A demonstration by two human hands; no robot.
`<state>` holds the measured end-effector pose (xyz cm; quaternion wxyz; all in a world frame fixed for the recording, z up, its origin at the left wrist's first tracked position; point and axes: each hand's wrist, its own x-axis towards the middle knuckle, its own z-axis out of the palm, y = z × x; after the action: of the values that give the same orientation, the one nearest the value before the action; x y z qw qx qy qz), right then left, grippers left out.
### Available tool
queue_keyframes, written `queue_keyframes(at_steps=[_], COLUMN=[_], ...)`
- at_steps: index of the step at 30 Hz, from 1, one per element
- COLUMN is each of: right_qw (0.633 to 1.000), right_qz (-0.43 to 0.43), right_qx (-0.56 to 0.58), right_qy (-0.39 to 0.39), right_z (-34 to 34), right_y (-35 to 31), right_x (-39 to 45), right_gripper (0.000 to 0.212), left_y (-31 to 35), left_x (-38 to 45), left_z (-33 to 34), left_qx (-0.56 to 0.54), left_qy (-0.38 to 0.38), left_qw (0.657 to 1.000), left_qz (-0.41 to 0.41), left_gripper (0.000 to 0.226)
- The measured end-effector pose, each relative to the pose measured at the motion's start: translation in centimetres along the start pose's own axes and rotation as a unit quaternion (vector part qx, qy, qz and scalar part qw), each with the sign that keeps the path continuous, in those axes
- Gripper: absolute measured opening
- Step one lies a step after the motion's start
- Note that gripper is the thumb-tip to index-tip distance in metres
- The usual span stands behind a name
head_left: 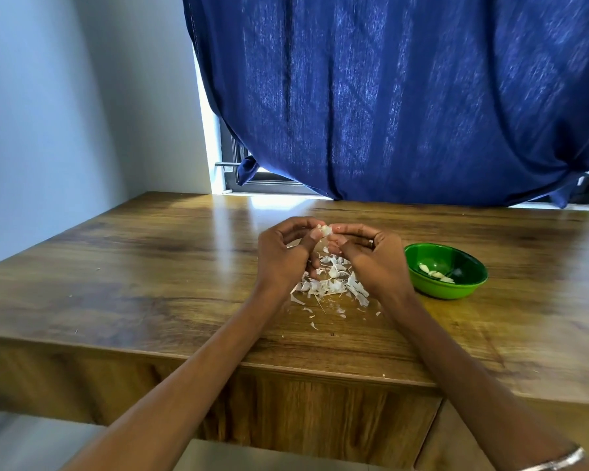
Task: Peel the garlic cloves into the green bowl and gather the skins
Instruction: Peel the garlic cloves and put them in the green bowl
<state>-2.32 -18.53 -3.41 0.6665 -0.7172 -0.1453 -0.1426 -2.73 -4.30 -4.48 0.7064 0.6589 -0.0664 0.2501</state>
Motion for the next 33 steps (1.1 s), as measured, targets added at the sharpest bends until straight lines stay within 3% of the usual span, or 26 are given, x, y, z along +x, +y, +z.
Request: queue_keyframes(at_steps=[8, 12, 17, 27, 33], right_qw=[0.993, 0.995, 0.999, 0.999, 0.999], right_qz=[-0.084, -0.079, -0.042, -0.029, -0.029], right_qx=[-0.077, -0.045, 0.01, 0.009, -0.021], right_qy=[0.029, 0.05, 0.016, 0.018, -0.003], right_z=[0.1, -0.1, 0.0, -0.1, 0.0], right_y=[-0.2, -0.3, -0.4, -0.5, -0.3], right_x=[-0.6, -0.6, -0.4, -0.5, -0.3], right_gripper=[0.011, 0.01, 0.01, 0.004, 0.01], left_y=[0.0, 0.3, 0.4, 0.7, 0.5], left_x=[-0.2, -0.4, -0.5, -1.4, -0.6], left_z=[-0.2, 0.0, 0.2, 0.6, 0.0], left_qx=[0.035, 0.061, 0.075, 0.137, 0.098], left_qy=[-0.025, -0.031, 0.0, -0.005, 0.016], left_qw=[0.998, 0.997, 0.996, 0.983, 0.994], left_qz=[0.035, 0.047, 0.049, 0.119, 0.037], left_gripper=[0.007, 0.006, 0.012, 0.023, 0.018])
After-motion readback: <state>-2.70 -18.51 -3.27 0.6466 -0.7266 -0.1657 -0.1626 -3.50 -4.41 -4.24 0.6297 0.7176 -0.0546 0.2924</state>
